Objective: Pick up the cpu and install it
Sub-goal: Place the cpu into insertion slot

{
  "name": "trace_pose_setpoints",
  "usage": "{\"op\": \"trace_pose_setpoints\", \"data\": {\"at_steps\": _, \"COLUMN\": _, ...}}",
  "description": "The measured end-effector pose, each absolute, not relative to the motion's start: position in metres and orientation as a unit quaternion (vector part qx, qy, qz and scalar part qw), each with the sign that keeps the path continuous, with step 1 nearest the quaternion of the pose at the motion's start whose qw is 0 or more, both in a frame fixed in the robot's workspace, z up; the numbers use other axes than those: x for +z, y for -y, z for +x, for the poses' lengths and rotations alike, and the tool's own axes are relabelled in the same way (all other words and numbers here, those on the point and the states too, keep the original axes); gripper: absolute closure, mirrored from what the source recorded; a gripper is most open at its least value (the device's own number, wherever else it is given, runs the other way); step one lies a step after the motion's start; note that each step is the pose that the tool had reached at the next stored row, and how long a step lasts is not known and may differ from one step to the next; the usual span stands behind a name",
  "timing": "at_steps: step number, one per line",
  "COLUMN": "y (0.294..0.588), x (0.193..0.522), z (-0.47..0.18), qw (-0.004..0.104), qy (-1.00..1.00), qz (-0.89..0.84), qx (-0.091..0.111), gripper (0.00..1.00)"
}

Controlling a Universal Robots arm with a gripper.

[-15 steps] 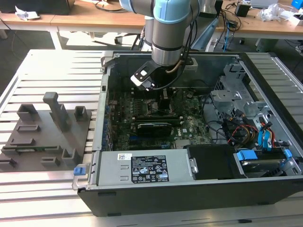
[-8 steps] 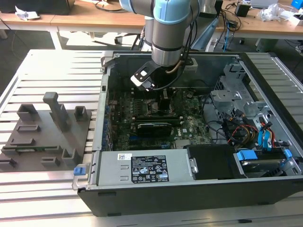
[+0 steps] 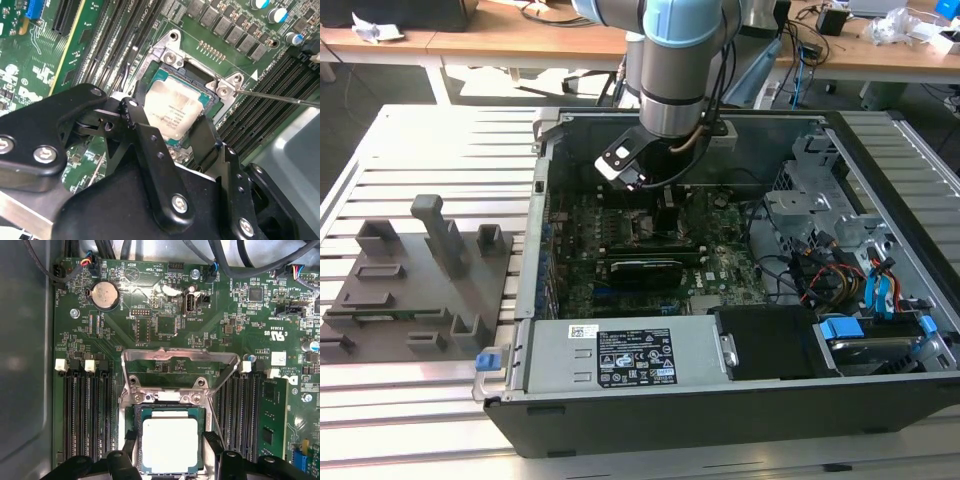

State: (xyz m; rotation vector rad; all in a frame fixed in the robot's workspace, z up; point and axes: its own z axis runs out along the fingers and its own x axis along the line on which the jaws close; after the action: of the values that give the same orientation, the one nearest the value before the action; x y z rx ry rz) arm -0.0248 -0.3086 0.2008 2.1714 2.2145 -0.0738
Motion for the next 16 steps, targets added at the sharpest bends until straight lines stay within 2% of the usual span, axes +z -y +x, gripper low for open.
{"op": "trace_pose_setpoints", "data": {"at_steps": 16, "y": 0.3059, "x": 0.2000, "z": -0.0276, "qw": 0.018, "qy": -0.714, "qz": 0.700, "qx": -0.022, "gripper": 0.38}}
